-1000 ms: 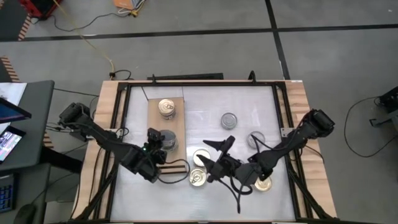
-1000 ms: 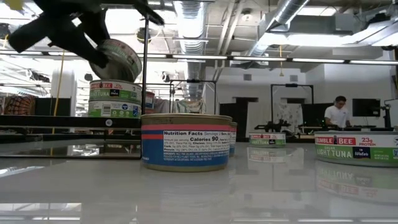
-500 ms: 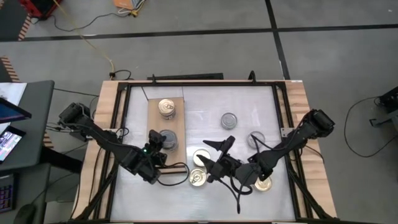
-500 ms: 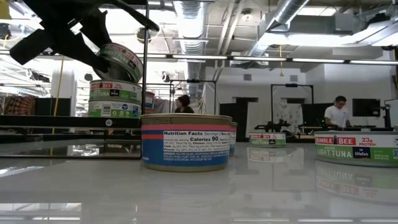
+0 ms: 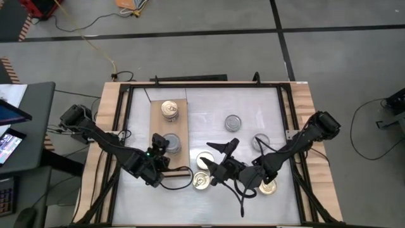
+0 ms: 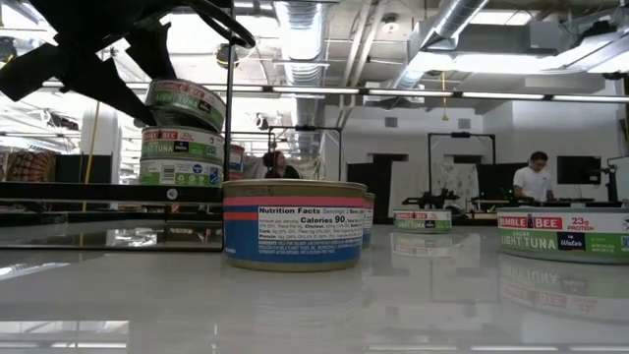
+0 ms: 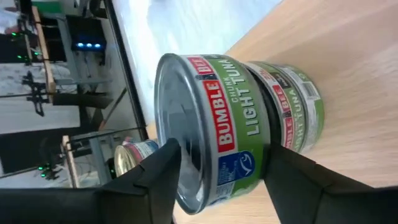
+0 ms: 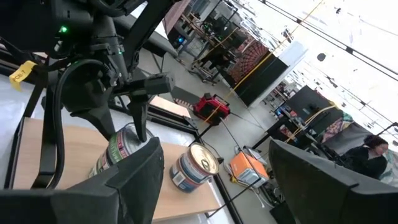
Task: Stack canned seafood by type on shelf
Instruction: Stack the green tuna can on top of the other green tuna can on the shelf
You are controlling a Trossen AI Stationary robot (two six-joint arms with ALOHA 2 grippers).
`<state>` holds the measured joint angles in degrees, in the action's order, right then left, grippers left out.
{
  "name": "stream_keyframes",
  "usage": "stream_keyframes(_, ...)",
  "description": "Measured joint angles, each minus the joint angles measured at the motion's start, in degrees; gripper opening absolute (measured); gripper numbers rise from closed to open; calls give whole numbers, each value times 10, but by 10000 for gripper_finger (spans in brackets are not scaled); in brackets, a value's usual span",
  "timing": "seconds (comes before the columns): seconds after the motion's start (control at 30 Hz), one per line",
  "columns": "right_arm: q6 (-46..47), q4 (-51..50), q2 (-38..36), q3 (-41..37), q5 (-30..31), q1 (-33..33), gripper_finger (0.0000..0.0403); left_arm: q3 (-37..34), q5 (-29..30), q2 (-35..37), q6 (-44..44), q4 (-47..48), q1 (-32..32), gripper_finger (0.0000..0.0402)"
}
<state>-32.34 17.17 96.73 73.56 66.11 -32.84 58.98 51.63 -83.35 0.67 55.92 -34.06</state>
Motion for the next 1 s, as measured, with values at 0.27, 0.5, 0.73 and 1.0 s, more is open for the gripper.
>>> stream_keyframes(0.27,9,-5,0,0,0,1,321,6,-18,0,43,23,0,233)
stream_keyframes(0.5,14,-5,0,0,0,4,321,26,-68,0,60,52,14,234)
stream_keyframes(0.73,15,-6,0,0,0,4,321,28,-100,0,59,52,24,234)
stream_keyframes(1.0,20,-11,0,0,0,4,321,28,-105,0,64,57,24,232)
